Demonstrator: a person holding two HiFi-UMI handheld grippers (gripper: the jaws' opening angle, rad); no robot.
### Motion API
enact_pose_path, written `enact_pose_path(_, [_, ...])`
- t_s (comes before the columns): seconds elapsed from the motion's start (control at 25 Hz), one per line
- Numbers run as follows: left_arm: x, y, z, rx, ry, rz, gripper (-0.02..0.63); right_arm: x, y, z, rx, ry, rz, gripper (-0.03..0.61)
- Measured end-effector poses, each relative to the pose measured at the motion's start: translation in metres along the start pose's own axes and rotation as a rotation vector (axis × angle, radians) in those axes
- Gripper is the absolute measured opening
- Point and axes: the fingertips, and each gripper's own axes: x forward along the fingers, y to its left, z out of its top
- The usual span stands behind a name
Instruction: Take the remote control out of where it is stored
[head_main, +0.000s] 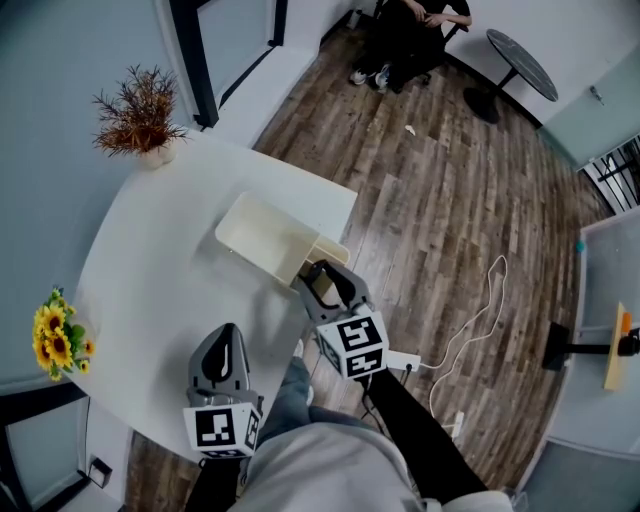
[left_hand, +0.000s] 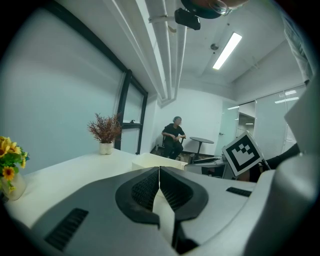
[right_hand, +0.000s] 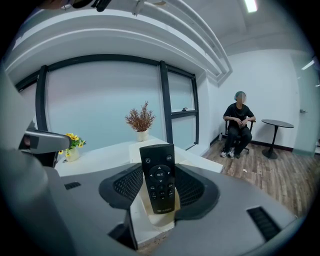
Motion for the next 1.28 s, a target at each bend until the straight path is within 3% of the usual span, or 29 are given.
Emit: enact_pose_path(1.28, [-0.0040,-0.0007,0.0012,0.008,-0.006,0.005,0.009,-0.0054,0.0006,0.0058,-0.018,-0.010,-0.004,0.198])
